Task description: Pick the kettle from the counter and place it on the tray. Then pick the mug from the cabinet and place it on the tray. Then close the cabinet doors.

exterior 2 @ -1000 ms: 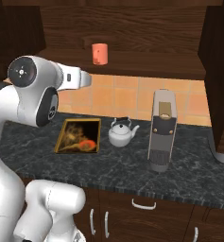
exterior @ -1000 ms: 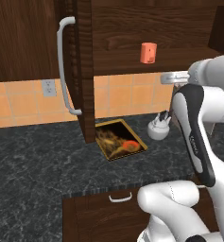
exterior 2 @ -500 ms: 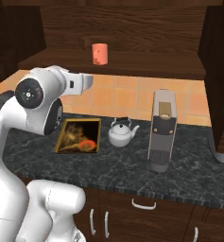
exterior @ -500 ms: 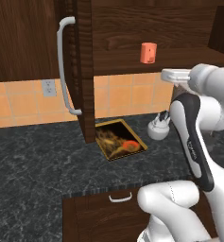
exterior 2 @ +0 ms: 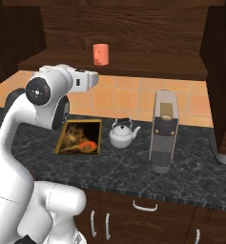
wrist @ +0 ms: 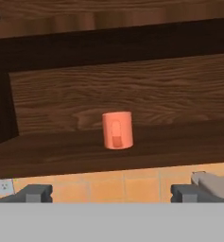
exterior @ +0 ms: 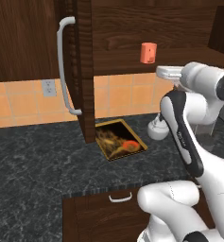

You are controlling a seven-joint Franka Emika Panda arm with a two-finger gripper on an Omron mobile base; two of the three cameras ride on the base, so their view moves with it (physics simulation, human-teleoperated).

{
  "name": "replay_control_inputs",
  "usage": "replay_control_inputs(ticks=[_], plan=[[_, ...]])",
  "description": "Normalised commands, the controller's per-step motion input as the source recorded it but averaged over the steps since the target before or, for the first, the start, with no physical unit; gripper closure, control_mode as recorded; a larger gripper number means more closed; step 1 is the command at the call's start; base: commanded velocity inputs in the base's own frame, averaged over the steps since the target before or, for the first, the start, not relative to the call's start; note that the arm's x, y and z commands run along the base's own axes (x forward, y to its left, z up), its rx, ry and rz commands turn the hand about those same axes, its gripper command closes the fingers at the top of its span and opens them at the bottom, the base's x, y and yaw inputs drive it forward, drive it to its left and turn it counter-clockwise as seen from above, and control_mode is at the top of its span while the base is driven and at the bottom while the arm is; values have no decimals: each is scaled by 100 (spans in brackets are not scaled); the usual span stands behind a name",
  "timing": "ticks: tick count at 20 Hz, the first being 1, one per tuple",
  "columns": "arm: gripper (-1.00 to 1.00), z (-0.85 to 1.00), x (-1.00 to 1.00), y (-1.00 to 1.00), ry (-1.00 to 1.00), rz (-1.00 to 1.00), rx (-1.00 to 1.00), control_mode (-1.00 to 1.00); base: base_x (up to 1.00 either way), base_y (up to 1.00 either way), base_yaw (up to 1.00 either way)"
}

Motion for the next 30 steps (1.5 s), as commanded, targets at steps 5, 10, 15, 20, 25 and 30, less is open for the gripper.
replay_control_inputs(ticks=[5, 10, 15, 20, 25, 30], plan=[[-100, 5, 42, -6, 0, 0, 0, -100, 0, 0, 0], [-100, 8, 45, 0, 0, 0, 0, -100, 0, 0, 0], [-100, 4, 45, 0, 0, 0, 0, -100, 0, 0, 0], [-100, 0, 47, 0, 1, 0, 0, -100, 0, 0, 0], [-100, 0, 45, 0, 0, 0, 0, -100, 0, 0, 0], [-100, -2, 44, -3, 0, 0, 0, -100, 0, 0, 0]])
